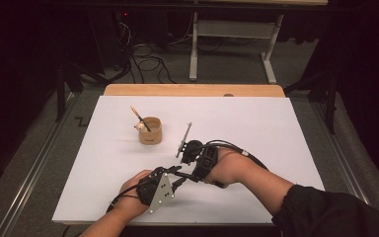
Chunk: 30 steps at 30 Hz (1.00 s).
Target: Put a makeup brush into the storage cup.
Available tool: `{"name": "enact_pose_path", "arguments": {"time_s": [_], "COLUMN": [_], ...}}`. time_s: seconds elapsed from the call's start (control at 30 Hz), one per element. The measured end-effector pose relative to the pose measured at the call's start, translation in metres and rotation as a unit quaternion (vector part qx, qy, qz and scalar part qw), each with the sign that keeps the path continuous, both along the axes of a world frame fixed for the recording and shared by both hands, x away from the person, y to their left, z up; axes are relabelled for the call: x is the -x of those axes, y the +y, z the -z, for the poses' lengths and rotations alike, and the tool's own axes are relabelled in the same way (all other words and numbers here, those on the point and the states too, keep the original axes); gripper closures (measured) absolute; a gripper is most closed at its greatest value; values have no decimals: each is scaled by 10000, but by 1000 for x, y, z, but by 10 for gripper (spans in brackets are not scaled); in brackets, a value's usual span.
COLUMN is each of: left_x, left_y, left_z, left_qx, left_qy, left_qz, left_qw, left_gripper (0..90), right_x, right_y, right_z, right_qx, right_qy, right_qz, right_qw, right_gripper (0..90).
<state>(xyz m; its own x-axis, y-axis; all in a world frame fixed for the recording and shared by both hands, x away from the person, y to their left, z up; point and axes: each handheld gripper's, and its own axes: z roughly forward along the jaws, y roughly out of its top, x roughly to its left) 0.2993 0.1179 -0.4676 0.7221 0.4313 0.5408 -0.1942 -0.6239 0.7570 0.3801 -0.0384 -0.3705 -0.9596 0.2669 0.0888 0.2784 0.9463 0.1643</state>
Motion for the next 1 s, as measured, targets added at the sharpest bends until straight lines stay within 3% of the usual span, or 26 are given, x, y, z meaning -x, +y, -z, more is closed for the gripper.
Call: {"name": "enact_pose_path", "arguments": {"time_s": [1.0], "left_x": [1], "left_y": [-1], "left_z": [1], "left_qx": [-148], "left_qy": [-15], "left_qz": [31], "left_qw": [9999], "left_gripper": [658], "right_x": [-1], "right_y": [5], "right_z": [3], "right_qx": [55], "right_qy": [10], "right_qz": [-12], "right_qw": [10000], "right_gripper": [805]}}
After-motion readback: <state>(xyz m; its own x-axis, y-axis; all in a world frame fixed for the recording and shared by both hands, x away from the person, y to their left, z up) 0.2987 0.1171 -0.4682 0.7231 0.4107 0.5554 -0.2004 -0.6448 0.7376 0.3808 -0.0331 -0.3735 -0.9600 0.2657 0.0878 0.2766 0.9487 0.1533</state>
